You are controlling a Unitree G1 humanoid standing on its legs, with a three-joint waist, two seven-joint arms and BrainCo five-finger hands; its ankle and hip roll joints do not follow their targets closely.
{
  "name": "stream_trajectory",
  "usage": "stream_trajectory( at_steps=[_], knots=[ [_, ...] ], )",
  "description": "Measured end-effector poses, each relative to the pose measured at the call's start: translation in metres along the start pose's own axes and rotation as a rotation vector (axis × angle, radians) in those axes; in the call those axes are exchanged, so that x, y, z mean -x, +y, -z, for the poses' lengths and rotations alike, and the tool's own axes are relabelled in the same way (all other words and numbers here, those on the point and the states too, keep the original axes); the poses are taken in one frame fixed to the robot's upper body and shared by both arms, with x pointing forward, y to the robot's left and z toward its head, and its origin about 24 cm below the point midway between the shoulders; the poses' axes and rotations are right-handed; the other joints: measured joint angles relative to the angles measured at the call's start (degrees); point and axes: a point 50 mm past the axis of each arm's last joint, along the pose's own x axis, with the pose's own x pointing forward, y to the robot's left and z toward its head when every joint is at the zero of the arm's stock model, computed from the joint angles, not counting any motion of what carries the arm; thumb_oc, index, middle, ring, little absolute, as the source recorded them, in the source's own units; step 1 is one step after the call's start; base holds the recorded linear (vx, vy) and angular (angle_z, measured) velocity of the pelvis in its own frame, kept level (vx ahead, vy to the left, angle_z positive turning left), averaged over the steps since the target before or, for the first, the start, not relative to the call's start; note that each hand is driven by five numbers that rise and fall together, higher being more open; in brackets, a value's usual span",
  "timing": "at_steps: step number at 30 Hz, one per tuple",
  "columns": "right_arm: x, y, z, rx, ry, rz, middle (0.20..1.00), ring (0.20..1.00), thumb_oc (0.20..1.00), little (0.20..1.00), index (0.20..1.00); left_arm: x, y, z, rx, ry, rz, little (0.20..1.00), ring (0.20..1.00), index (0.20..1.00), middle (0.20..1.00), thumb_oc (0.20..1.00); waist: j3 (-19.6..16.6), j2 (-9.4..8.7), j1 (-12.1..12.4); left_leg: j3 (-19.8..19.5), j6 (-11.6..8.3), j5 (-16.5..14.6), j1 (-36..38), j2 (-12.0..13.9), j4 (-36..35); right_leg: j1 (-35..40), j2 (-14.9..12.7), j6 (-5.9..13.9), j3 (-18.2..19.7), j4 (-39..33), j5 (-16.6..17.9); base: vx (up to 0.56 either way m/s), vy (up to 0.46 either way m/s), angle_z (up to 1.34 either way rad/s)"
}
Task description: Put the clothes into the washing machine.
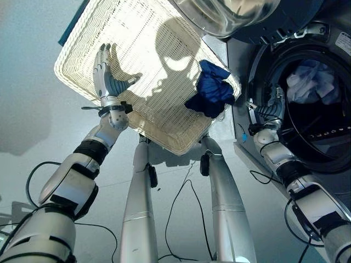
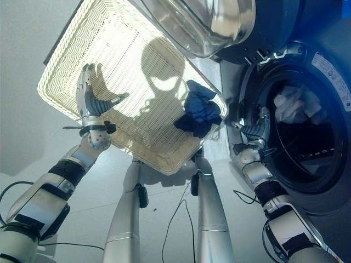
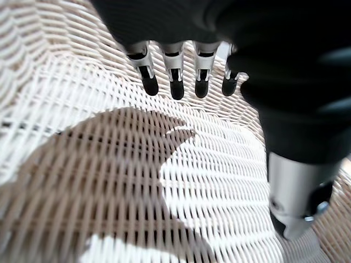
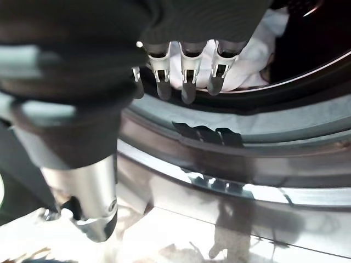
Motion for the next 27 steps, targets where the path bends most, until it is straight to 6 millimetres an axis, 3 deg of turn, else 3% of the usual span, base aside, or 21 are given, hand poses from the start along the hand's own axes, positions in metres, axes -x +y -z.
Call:
stream_trajectory(
  at_steps=[8, 18, 27],
  knots=[
    [0.008, 0.008, -0.029, 0.015, -0.195, -0.025, 1.0, 1.0, 1.0, 1.0, 1.0, 0.004, -0.001, 0.005, -0.009, 0.029, 0.001, 1.0, 1.0, 1.0, 1.0, 1.0, 0.0, 0.02, 0.24, 0.09, -0.16, -0.11, 0.16, 0.06, 0.02, -0.27, 0.03, -0.24, 0.16, 0.83, -0.37, 0.0, 0.0, 0.0],
    [0.021, 0.007, -0.099, 0.03, -0.639, 0.036, 1.0, 1.0, 1.0, 1.0, 1.0, 0.01, -0.002, 0.012, 0.006, 0.085, -0.002, 1.0, 1.0, 1.0, 1.0, 1.0, -0.01, 0.05, 0.55, -0.07, -0.35, -0.07, 1.05, -0.06, 0.04, 0.0, -0.02, -0.26, 0.46, 2.52, -1.21, 0.0, -0.005, 0.01],
    [0.026, 0.022, -0.12, 0.08, -0.751, -0.081, 1.0, 1.0, 1.0, 1.0, 1.0, 0.009, -0.007, 0.002, 0.017, 0.054, 0.03, 1.0, 1.0, 1.0, 1.0, 1.0, 0.0, 0.12, 1.78, -0.15, -0.49, -0.05, 1.06, 0.04, -0.01, -0.09, 0.04, -0.32, 0.41, 2.6, -1.29, 0.0, 0.0, 0.0]
  ],
)
